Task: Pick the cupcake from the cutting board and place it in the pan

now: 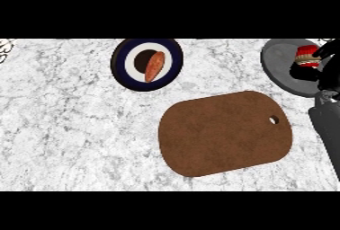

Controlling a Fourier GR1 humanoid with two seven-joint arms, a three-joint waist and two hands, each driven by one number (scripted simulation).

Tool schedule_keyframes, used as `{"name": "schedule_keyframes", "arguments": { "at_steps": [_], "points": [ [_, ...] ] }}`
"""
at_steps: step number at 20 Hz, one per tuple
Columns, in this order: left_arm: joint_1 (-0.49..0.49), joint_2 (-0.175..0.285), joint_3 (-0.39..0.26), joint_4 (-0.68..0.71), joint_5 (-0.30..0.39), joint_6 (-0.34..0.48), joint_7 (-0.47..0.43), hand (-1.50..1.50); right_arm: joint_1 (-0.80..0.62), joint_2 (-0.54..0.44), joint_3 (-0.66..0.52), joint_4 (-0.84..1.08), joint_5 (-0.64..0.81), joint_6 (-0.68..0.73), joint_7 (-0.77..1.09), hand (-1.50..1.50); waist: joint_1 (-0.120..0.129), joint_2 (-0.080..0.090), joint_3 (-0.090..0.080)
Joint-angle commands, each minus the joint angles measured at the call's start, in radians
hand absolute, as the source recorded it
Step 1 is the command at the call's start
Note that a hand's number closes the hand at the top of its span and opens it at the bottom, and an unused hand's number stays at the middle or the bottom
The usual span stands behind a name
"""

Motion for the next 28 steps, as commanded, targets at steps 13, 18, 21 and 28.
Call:
{"name": "schedule_keyframes", "arguments": {
  "at_steps": [13,18,21,28],
  "points": [
    [-0.269,-0.078,0.085,-0.113,-0.015,-0.004,-0.106,0.00,0.000,-0.013,-0.130,0.315,-0.195,0.023,-0.181,-1.50,0.027,0.003,0.004],
    [-0.266,-0.087,0.066,-0.096,-0.012,0.003,-0.095,0.00,-0.053,0.026,-0.209,0.278,-0.315,-0.056,-0.297,-1.50,0.013,-0.006,0.008],
    [-0.259,-0.084,0.066,-0.095,-0.013,0.010,-0.101,0.00,-0.072,0.042,-0.277,0.269,-0.407,-0.079,-0.343,-1.50,0.006,-0.012,0.009],
    [-0.251,-0.078,0.085,-0.095,0.002,0.027,-0.116,0.00,-0.047,0.060,-0.373,0.270,-0.607,0.038,-0.480,-1.50,-0.026,-0.025,0.008]
  ]
}}
